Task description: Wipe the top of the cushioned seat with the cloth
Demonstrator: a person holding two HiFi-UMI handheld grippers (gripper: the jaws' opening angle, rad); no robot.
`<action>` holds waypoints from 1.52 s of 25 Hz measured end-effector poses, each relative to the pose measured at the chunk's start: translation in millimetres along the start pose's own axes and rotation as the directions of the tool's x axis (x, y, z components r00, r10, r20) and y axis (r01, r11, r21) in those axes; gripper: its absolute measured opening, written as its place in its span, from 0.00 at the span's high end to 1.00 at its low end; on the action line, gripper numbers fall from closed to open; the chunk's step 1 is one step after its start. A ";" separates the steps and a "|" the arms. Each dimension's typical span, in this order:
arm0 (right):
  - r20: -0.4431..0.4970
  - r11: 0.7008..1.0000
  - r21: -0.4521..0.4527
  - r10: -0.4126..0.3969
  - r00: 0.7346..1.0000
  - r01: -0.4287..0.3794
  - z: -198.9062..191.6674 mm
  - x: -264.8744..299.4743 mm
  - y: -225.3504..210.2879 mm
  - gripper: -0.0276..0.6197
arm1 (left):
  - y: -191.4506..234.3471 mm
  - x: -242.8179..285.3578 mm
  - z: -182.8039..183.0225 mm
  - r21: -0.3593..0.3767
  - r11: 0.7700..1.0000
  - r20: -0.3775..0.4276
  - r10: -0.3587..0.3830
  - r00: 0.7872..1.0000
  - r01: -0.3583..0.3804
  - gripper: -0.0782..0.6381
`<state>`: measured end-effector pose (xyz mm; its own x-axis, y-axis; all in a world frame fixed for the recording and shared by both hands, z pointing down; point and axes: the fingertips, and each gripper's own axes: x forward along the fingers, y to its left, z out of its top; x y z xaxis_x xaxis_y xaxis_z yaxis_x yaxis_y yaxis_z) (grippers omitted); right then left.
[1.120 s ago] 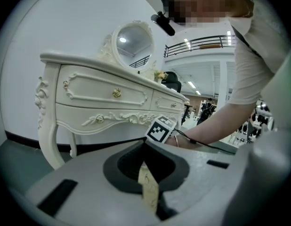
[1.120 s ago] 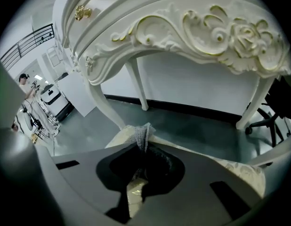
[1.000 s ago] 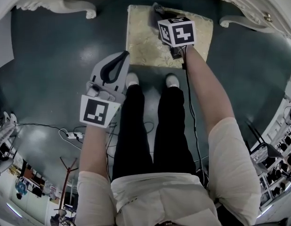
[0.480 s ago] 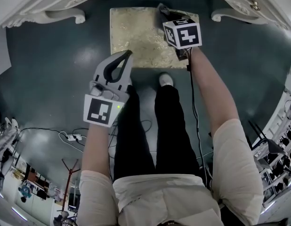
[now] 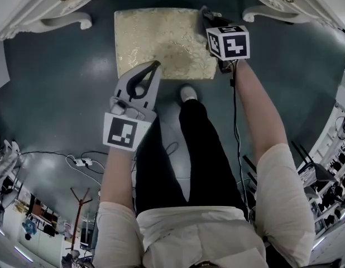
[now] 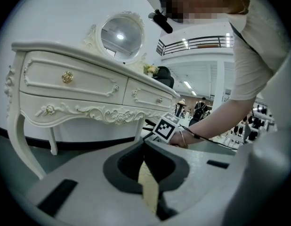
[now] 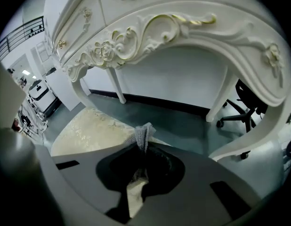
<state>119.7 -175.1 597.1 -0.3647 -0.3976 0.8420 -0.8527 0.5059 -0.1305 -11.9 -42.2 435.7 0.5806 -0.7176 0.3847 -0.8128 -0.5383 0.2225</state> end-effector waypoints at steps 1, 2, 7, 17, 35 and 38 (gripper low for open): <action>-0.001 1.000 0.009 -0.007 1.000 0.007 -3.5 -2.1 -6.6 0.91 | -3.4 2.6 -1.1 0.001 1.000 -0.009 -0.002 1.000 0.002 0.89; -0.002 1.000 0.016 -0.016 1.000 0.016 -6.6 -4.3 -13.6 0.91 | -7.0 5.6 -1.2 0.004 1.000 -0.014 -0.004 1.000 0.004 0.89; -0.064 0.996 0.022 -0.081 0.995 0.083 -22.9 -16.7 -43.5 0.91 | -23.5 12.7 7.0 -0.010 1.000 0.008 0.006 1.000 -0.006 0.89; -0.035 1.000 -0.010 0.008 0.999 -0.009 16.2 -50.0 19.8 0.91 | -13.4 -20.6 26.4 -0.045 0.998 0.042 0.034 0.999 -0.032 0.89; -0.034 0.965 0.060 0.257 0.966 -0.255 39.5 42.3 272.2 0.91 | 105.5 -140.8 -14.4 -0.045 0.997 -0.017 0.056 0.998 -0.057 0.89; -0.044 0.974 0.058 0.221 0.974 -0.218 36.4 57.2 271.0 0.91 | 112.7 -144.1 -20.9 -0.036 0.999 -0.026 0.036 0.999 -0.037 0.89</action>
<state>-145.9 -88.6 590.9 -0.5272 -0.2425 0.8144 -0.7728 0.5353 -0.3408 -188.2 9.8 424.1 0.5494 -0.7247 0.4160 -0.8350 -0.4953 0.2398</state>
